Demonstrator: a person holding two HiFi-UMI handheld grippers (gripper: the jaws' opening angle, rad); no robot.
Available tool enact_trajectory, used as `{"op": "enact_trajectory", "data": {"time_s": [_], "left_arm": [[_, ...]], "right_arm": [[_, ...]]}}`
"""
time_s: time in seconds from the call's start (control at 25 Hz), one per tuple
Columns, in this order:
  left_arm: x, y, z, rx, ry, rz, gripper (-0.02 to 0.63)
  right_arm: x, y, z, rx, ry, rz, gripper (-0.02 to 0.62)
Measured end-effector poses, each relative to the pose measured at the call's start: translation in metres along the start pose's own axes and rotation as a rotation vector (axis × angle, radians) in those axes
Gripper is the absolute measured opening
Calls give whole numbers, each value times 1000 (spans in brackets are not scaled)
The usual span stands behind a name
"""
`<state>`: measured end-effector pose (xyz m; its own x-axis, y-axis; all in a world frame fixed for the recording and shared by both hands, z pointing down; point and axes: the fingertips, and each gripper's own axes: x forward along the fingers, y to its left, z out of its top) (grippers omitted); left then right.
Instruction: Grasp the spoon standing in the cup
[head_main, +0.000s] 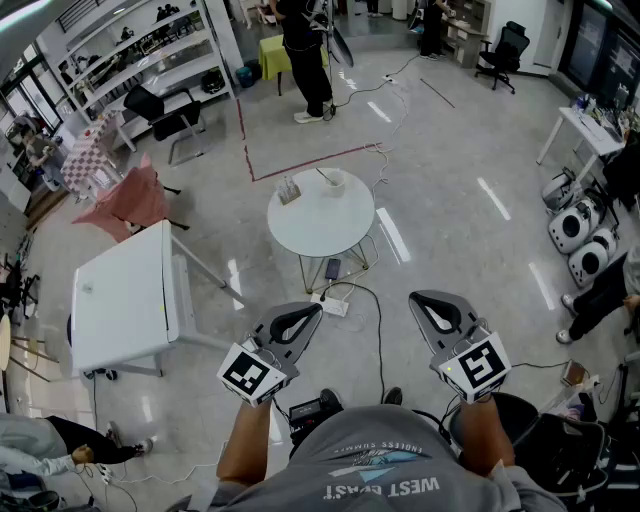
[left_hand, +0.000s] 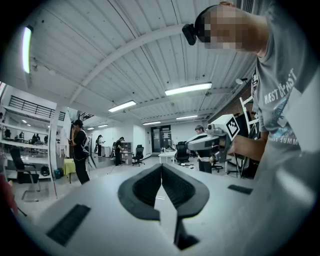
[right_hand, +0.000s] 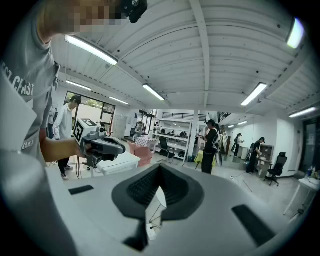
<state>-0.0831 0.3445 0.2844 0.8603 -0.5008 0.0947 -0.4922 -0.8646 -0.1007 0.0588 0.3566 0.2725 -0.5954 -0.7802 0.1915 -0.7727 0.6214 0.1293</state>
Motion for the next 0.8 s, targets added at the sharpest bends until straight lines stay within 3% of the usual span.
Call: {"op": "enact_trajectory", "data": {"time_s": [0.8], "left_arm": [[-12, 39, -13, -27, 4, -11, 8]], "right_arm": [[41, 7, 5, 17, 14, -5, 2]]}}
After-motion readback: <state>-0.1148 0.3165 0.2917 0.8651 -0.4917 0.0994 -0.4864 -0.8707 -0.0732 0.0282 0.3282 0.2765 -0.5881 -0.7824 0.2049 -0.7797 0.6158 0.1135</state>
